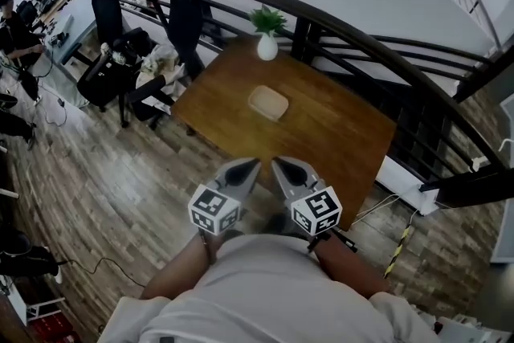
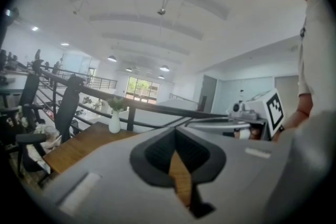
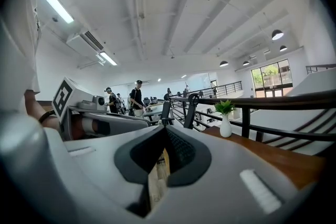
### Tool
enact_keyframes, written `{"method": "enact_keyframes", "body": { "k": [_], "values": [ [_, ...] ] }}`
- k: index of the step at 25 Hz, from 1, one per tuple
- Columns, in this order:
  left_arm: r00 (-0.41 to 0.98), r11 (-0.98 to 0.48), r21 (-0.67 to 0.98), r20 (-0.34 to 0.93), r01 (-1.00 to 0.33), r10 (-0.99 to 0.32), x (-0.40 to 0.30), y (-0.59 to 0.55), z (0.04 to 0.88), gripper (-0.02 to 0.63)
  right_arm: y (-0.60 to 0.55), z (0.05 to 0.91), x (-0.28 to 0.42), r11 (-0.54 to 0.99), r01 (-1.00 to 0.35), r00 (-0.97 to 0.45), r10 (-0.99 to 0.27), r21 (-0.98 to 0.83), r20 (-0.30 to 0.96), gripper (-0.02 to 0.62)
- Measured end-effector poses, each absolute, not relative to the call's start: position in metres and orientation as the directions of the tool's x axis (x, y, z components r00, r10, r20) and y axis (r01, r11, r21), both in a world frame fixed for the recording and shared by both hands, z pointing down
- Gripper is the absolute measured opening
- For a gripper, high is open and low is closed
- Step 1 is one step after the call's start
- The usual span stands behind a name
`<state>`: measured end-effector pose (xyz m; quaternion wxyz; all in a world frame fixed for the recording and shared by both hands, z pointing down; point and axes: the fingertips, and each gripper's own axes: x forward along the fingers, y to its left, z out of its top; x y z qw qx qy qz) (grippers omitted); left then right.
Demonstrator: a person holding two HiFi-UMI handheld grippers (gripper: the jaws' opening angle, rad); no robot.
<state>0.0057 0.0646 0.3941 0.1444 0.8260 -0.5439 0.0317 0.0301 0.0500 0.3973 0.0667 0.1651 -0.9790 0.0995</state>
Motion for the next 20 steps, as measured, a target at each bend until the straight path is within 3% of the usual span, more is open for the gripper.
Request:
{"method": "enact_keyframes", "body": {
  "k": [8,20],
  "values": [
    [0.447,-0.411,0.204,0.189,-0.889,-0.874,0.032,-0.005,0.390,0.003,-0.012,0.393,0.054,0.921,-0.359,-0.928,-0.334,-0.153,0.164,0.006],
    [0.557,-0.518,0.223,0.177,-0.826,-0.811,-0.001,-0.077,0.395,0.003,-0.077,0.398,0.019,0.873,-0.466,-0.879,-0.437,-0.145,0.190,0.006]
  ]
}}
